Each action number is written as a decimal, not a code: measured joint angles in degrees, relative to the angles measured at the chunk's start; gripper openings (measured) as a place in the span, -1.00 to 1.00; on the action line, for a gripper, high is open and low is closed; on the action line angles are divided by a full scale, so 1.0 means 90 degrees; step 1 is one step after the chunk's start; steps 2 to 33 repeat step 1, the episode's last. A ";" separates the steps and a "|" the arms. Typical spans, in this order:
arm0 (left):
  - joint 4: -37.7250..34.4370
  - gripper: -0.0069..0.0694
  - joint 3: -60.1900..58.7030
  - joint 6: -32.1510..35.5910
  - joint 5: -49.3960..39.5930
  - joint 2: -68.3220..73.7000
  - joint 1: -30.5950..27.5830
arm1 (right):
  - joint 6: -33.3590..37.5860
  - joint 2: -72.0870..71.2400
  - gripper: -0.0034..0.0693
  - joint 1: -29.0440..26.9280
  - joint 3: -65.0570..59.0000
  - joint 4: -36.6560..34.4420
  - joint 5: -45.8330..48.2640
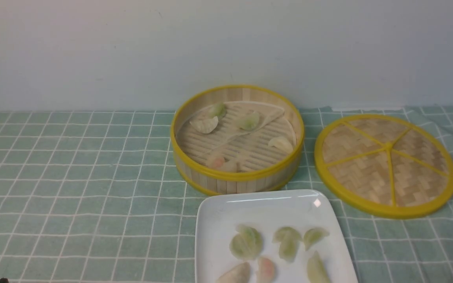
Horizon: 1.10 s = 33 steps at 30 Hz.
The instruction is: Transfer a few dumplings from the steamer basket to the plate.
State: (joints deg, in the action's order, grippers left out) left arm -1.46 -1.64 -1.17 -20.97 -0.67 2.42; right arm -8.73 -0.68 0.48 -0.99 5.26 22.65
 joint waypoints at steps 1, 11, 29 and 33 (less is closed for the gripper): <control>0.0000 -0.83 0.0000 0.0000 0.0000 0.0000 0.0000 | 0.0000 0.0000 -0.95 0.0000 0.0000 0.0000 0.0000; 0.0000 -0.83 0.0000 0.0000 0.0000 0.0000 0.0000 | 0.0000 0.0000 -0.95 0.0000 0.0000 0.0000 0.0000; 0.0000 -0.83 0.0000 0.0000 0.0000 0.0000 0.0000 | 0.0000 0.0000 -0.95 0.0000 0.0000 0.0000 0.0000; 0.0000 -0.83 0.0000 0.0000 0.0000 0.0000 0.0000 | 0.0000 0.0000 -0.95 0.0000 0.0000 0.0000 0.0000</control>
